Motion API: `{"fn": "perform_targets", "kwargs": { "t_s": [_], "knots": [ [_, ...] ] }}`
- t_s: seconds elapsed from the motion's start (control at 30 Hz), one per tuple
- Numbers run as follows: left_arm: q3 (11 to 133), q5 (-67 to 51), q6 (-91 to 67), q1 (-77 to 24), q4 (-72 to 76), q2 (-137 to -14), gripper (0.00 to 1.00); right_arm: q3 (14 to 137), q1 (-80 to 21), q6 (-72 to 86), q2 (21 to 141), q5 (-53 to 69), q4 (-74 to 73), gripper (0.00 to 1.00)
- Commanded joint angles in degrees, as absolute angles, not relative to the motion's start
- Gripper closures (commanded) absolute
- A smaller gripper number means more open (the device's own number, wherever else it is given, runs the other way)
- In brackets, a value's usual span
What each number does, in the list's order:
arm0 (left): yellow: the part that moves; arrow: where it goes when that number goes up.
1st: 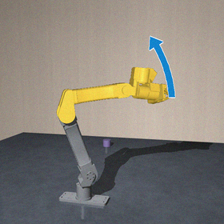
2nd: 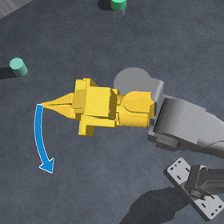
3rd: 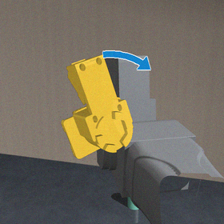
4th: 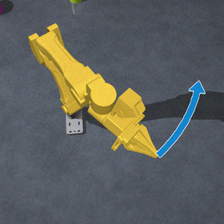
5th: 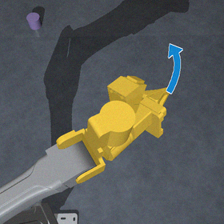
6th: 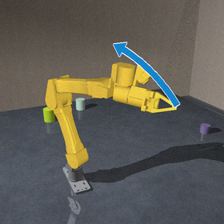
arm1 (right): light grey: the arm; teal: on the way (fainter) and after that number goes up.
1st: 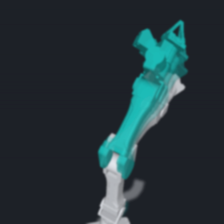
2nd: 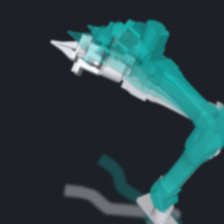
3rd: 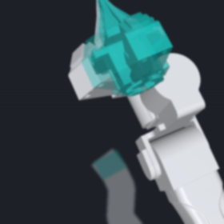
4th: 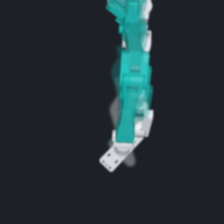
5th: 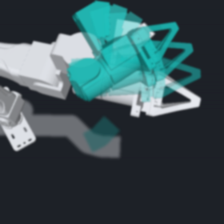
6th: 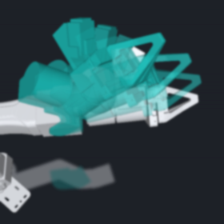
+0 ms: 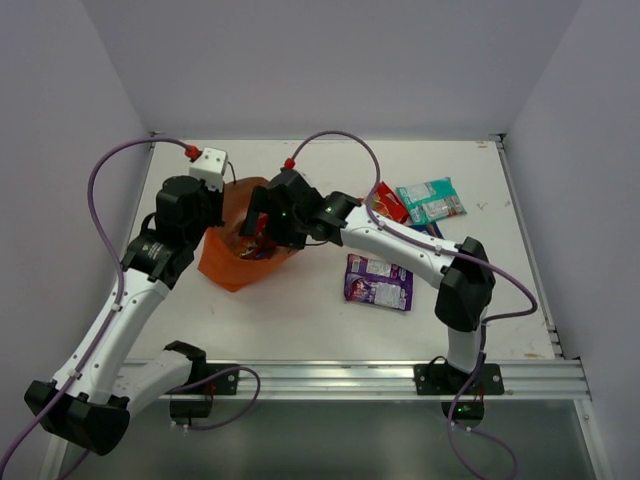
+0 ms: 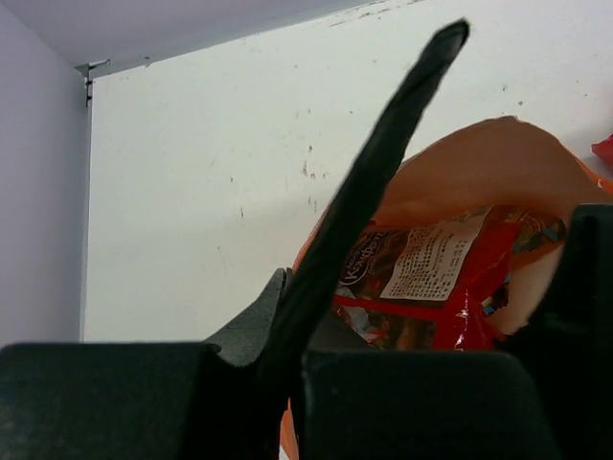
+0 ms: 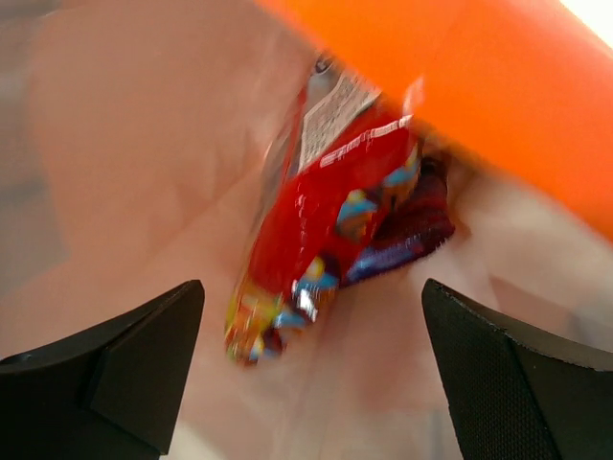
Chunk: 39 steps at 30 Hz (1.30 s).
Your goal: Take the snacks out of the paper bag
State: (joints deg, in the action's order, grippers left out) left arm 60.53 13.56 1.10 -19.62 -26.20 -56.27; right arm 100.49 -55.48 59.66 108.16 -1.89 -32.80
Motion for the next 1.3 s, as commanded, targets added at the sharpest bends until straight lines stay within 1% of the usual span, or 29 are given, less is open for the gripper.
{"fn": "perform_targets", "kwargs": {
  "t_s": [0.0, 0.1, 0.13, 0.17, 0.2, 0.27, 0.3, 0.33, 0.4, 0.43, 0.47, 0.8, 0.97, 1.1, 1.2, 1.27],
  "knots": [
    [62.05, 11.95, 0.61, -19.34, -22.24, -54.40, 1.00, 102.83, -55.37, 62.84, 111.00, -2.72, -30.50, 0.01],
    [61.88, 10.99, 0.53, -19.34, -22.76, -54.23, 1.00, 103.89, -55.37, 63.98, 113.37, -2.55, -30.50, 0.02],
    [61.53, 10.64, -1.13, -19.34, -22.68, -53.88, 1.00, 103.45, -55.37, 63.90, 113.73, -2.81, -30.24, 0.04],
    [61.26, 10.63, -1.14, -19.34, -22.76, -53.70, 1.00, 103.10, -55.37, 63.90, 113.90, -2.90, -29.10, 0.09],
    [60.91, 10.63, -1.14, -19.34, -22.68, -53.53, 1.00, 102.66, -55.37, 63.55, 113.91, -3.07, -28.57, 0.23],
    [60.47, 11.07, -1.14, -19.34, -22.94, -53.26, 1.00, 102.31, -55.28, 62.93, 113.47, -3.25, -27.26, 0.45],
    [60.29, 11.51, -1.14, -19.34, -23.29, -53.09, 1.00, 102.13, -55.28, 61.54, 112.16, -3.43, -26.29, 0.63],
    [60.12, 11.77, -1.06, -19.34, -23.47, -52.91, 1.00, 101.52, -55.28, 60.83, 111.45, -3.51, -25.41, 0.72],
    [59.59, 12.30, -1.05, -19.34, -23.55, -52.56, 1.00, 101.42, -55.37, 57.94, 109.61, -4.65, -23.56, 0.85],
    [59.33, 13.00, -1.05, -19.34, -23.47, -52.30, 1.00, 102.03, -55.28, 56.79, 107.95, -4.75, -23.03, 0.97],
    [59.07, 13.36, -1.05, -19.34, -23.55, -52.21, 1.00, 102.39, -55.28, 55.30, 107.06, -5.18, -22.07, 1.00],
    [59.76, 15.56, -1.32, -19.34, -24.70, -52.65, 1.00, 105.81, -55.28, 41.76, 96.42, -1.32, -17.14, 1.00],
    [61.00, 16.61, -1.41, -19.34, -25.49, -53.52, 1.00, 110.29, -55.28, 37.80, 93.70, -0.53, -19.76, 1.00],
    [60.91, 20.47, -2.02, -19.34, -26.19, -54.05, 1.00, 116.53, -55.11, 32.62, 89.67, -2.29, -22.06, 1.00],
    [60.64, 22.32, -2.55, -19.25, -26.36, -54.49, 1.00, 120.04, -52.83, 30.59, 87.02, -1.49, -23.02, 1.00],
    [60.82, 22.94, -2.72, -19.25, -26.63, -54.84, 1.00, 121.72, -51.34, 30.41, 86.22, -3.94, -25.92, 1.00]
  ]
}}
